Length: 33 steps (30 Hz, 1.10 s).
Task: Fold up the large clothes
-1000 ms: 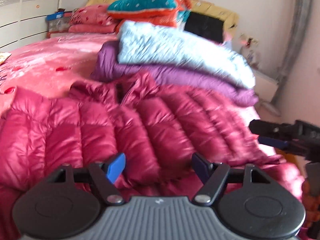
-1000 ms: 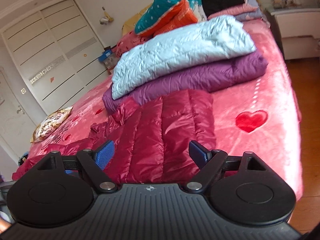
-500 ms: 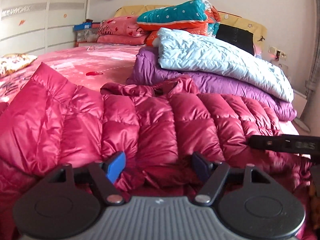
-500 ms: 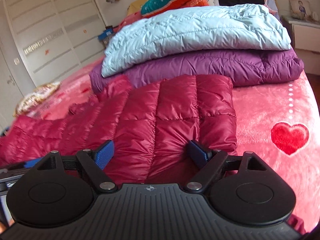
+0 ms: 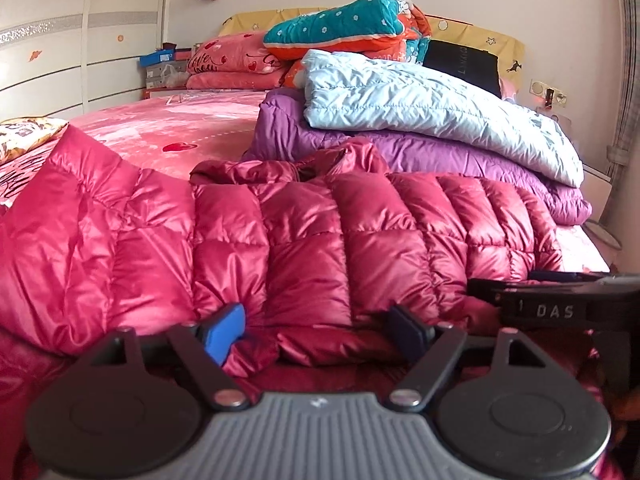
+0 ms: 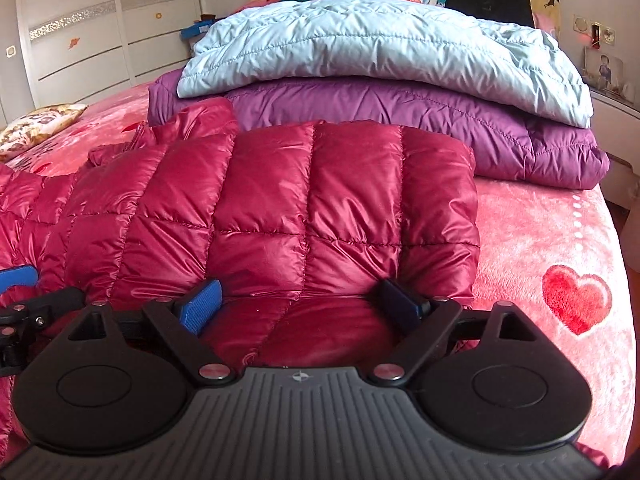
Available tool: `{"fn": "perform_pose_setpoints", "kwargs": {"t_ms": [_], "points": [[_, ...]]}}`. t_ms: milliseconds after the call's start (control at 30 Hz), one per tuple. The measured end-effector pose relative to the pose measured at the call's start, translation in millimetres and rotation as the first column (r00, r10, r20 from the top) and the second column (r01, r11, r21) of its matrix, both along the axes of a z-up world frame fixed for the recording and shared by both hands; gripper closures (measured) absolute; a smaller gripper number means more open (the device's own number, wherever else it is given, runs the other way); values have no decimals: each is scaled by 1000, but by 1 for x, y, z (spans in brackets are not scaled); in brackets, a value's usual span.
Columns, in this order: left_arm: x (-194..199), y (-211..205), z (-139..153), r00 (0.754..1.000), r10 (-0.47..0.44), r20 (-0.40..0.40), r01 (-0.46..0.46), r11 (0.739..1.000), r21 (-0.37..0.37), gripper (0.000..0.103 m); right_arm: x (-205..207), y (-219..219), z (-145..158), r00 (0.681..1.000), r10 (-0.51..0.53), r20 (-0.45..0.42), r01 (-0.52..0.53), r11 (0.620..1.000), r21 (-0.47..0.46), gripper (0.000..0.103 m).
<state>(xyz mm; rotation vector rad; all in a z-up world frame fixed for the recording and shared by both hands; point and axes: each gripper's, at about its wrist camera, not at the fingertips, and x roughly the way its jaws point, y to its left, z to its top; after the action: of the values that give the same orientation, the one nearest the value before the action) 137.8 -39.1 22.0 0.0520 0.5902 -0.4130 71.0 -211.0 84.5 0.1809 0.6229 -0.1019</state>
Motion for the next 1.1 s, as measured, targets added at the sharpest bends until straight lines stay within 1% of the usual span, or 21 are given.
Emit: {"fn": "perform_pose_setpoints", "kwargs": {"t_ms": [67,133,267,400,500,533,600,700,767,833,933,1100], "points": [[-4,2,9,1000,-1,-16,1,1000,-9,23,-4,1,-1,1000,2,19,-2,1000,3,0],[-14,6,22,1000,2,-16,-3,1000,-28,24,-7,-3,-2,1000,4,29,-5,1000,15,0],[-46,25,57,999,28,42,-25,997,-70,24,-18,-14,-3,999,8,52,-11,998,55,0],[-76,66,91,992,112,62,-103,986,-130,23,-26,-22,2,997,7,72,-14,995,103,0],[-97,109,110,975,216,49,-205,964,-171,22,-35,-30,10,996,-4,85,-8,989,145,0],[-102,124,113,966,255,30,-246,952,-180,20,-38,-32,15,996,-7,89,-6,989,144,0],[-106,154,116,946,322,-26,-320,923,-214,17,-41,-31,22,995,-19,99,7,993,115,0],[-113,200,114,902,406,-147,-432,848,-307,11,-53,-27,35,992,-6,123,-2,998,66,0],[-119,226,111,862,451,-233,-506,789,-347,8,-62,-24,44,991,5,131,-12,999,49,0],[-126,242,109,835,478,-274,-550,748,-372,6,-72,-21,49,991,21,129,-27,999,44,0],[-138,256,109,800,522,-295,-599,702,-385,1,-84,-16,53,993,31,110,-34,999,28,0],[-152,274,108,770,562,-302,-638,656,-404,1,-110,-6,60,995,22,97,-29,997,68,0]]}}
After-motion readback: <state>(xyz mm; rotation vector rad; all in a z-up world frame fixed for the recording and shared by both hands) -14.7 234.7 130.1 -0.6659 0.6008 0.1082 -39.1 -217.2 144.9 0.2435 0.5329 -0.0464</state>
